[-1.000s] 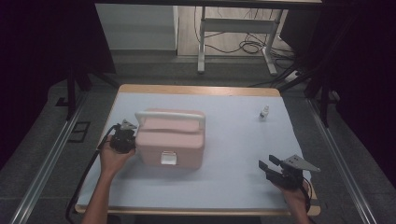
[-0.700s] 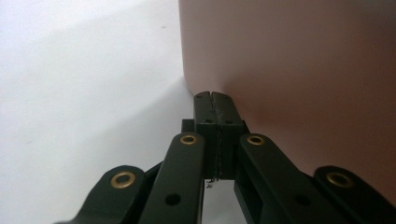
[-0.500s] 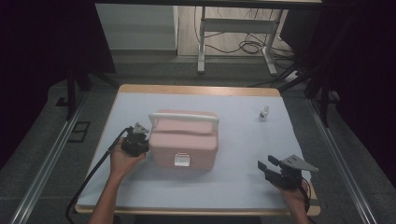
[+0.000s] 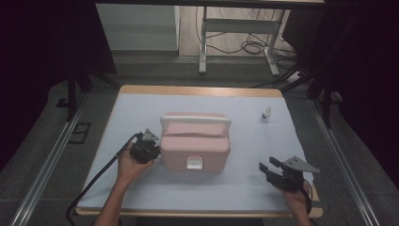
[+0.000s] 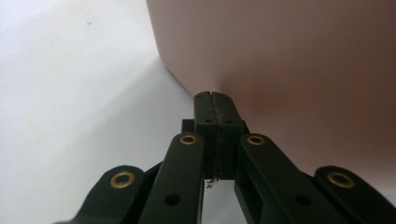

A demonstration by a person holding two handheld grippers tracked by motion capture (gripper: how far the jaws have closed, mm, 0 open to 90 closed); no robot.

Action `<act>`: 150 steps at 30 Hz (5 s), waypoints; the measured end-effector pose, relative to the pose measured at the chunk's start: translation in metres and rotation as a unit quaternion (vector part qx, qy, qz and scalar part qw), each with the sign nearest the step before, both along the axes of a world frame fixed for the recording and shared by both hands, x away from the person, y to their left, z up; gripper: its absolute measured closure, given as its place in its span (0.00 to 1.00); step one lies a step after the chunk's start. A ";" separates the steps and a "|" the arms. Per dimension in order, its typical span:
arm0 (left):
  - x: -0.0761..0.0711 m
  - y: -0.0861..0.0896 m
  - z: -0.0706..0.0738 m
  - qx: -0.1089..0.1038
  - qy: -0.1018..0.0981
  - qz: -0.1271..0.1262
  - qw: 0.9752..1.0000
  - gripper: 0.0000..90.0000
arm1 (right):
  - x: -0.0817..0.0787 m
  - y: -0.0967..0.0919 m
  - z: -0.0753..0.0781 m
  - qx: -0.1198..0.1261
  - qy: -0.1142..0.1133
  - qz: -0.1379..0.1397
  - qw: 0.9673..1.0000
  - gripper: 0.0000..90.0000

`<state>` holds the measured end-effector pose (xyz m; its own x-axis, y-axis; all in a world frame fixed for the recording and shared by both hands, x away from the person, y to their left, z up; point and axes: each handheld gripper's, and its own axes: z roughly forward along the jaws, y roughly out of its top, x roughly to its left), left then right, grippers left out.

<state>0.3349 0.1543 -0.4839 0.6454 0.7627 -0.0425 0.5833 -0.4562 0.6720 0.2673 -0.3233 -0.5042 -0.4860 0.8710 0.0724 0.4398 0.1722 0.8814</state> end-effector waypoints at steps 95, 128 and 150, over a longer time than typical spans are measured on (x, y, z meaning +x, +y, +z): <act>-0.031 0.006 -0.017 -0.037 -0.015 -0.027 0.999 0.49 | 0.162 0.007 0.102 -0.140 0.233 -0.053 0.961 0.41; -0.030 0.001 -0.022 -0.041 -0.006 -0.033 0.999 0.48 | 0.271 -0.003 0.058 -0.146 0.278 -0.107 0.943 0.53; -0.031 0.003 -0.020 -0.034 -0.013 -0.028 0.999 0.48 | 0.271 0.005 0.051 -0.168 0.293 -0.090 0.937 0.67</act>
